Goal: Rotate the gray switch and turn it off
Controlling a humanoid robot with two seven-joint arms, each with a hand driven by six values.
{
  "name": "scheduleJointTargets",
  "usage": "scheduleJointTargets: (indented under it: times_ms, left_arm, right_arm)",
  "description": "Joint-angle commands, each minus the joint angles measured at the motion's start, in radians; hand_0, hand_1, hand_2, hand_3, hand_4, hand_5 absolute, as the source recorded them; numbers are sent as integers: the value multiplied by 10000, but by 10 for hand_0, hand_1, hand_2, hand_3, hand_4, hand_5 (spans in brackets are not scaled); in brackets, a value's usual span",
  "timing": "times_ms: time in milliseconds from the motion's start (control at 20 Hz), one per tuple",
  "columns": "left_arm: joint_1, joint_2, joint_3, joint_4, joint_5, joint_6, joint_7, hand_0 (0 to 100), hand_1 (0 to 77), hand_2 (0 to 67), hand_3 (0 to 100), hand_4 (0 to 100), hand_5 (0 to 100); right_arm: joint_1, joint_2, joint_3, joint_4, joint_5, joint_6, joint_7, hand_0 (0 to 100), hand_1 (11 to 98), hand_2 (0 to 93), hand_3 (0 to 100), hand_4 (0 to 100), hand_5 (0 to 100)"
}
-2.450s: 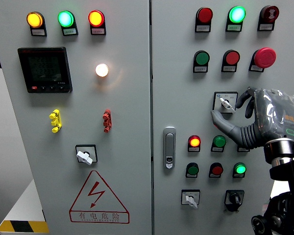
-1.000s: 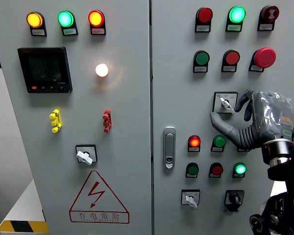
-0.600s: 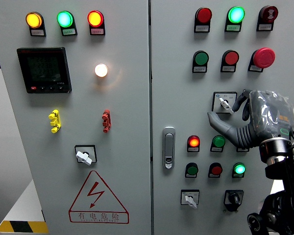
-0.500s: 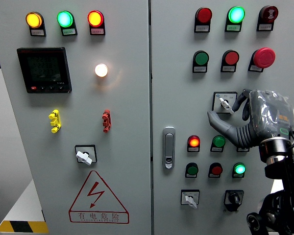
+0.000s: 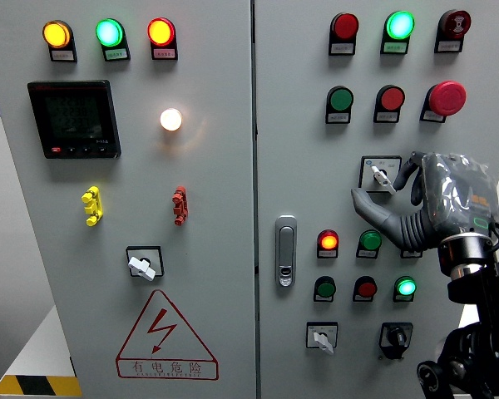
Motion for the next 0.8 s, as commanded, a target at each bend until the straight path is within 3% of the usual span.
scheduleJointTargets:
  times_ms: [0,750]
  left_arm:
    - [0,-4,0,0,-2,0,-3,0,0,132,183,95,118]
    - [0,-4,0,0,14,0,-3,0,0,132,183,95,118]
  right_arm:
    - [7,0,-15,-36,1,-7,-16,0,358,710,945,1000,964]
    - [222,0,-152,-220,1,-23,-93,89,329,722,967,1000,965]
